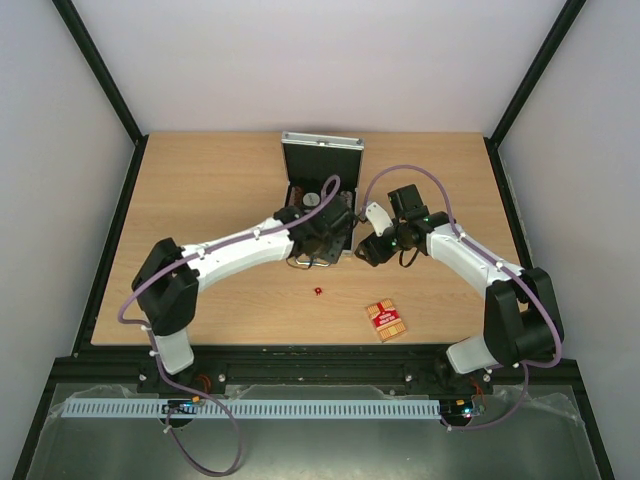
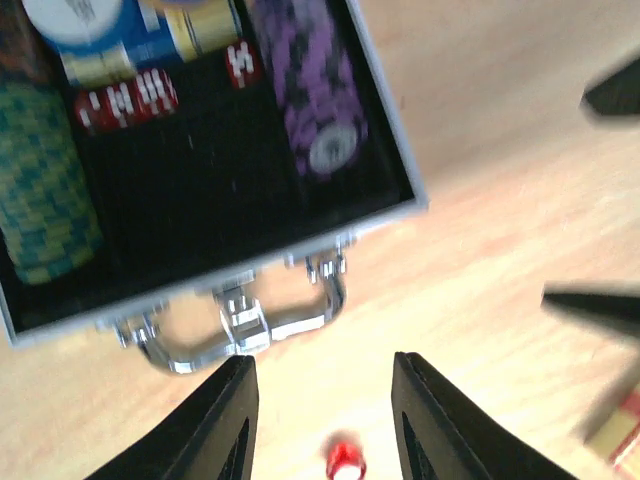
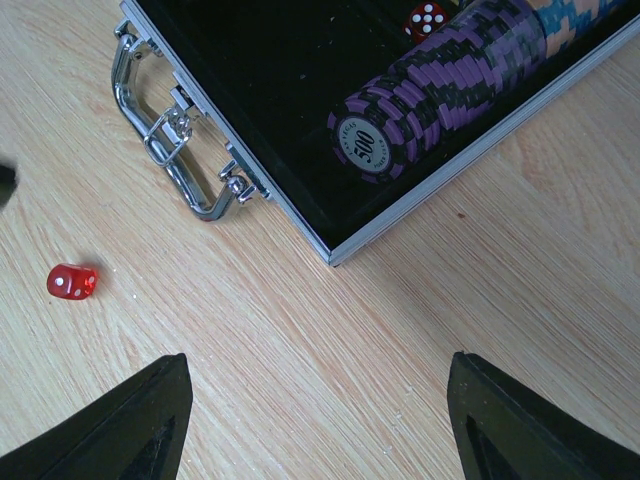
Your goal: Pack up texas hold em set
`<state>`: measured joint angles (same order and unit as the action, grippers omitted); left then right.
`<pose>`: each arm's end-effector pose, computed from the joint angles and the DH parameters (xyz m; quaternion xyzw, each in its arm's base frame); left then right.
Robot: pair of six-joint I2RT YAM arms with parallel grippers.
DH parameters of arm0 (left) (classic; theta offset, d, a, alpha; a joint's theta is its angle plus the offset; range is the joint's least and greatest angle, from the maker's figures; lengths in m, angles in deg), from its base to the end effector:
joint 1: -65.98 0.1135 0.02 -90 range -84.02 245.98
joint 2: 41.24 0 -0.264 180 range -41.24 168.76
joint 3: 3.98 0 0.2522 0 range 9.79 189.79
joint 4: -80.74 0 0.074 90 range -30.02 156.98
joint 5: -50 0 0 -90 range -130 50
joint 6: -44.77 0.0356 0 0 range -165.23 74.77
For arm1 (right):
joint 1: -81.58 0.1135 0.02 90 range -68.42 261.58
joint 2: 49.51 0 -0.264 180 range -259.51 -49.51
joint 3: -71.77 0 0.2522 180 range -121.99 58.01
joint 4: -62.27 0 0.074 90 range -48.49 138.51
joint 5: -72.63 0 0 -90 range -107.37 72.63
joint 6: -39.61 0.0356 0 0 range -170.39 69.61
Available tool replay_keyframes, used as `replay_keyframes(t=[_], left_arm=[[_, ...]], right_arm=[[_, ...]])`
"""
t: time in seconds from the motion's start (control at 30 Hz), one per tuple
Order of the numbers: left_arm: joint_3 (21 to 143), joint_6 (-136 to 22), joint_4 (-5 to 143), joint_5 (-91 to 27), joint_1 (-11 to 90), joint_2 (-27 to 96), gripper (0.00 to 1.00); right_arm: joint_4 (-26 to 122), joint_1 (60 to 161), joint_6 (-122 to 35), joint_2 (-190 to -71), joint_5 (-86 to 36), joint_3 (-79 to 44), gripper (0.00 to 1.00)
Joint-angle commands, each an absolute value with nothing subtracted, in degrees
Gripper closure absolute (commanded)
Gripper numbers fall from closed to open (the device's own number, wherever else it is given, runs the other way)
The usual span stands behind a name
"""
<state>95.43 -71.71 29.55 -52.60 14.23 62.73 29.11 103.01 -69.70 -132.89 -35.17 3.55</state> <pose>0.2515 -0.3064 0.2598 0.1762 0.9340 -0.1033 0.2932 0.2797 0.1215 0.2292 -0.3730 0.8464 0.1511 0.3487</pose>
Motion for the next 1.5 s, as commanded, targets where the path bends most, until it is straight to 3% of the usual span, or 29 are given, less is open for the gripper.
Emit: replay_keyframes(t=[0.0, 0.17, 0.33, 1.03, 1.27, 1.47], left_arm=[[88.6, -73.6, 26.1, -51.6, 12.1, 59.0, 0.59], [83.8, -75.0, 25.5, -48.5, 9.3, 58.1, 0.59], [80.6, -71.4, 27.2, -43.3, 8.0, 60.5, 0.53], [85.4, -60.7, 24.9, -47.0, 8.8, 68.9, 0.48], [85.7, -57.2, 24.8, -44.0, 9.2, 69.8, 0.59], [85.2, -56.5, 24.7, -43.6, 9.7, 69.5, 0.63]], right_arm=[[26.5, 102.8, -70.4, -132.8, -36.1, 3.5, 0.29], [26.6, 102.9, -70.5, -132.4, -35.7, 3.5, 0.29], [26.9, 102.8, -70.3, -131.8, -35.5, 3.7, 0.29], [26.8, 102.8, -70.5, -131.9, -35.4, 3.7, 0.29], [26.8, 102.8, -70.4, -131.9, -35.2, 3.7, 0.29], [26.8, 102.8, -70.4, -132.0, -35.2, 3.8, 0.29]])
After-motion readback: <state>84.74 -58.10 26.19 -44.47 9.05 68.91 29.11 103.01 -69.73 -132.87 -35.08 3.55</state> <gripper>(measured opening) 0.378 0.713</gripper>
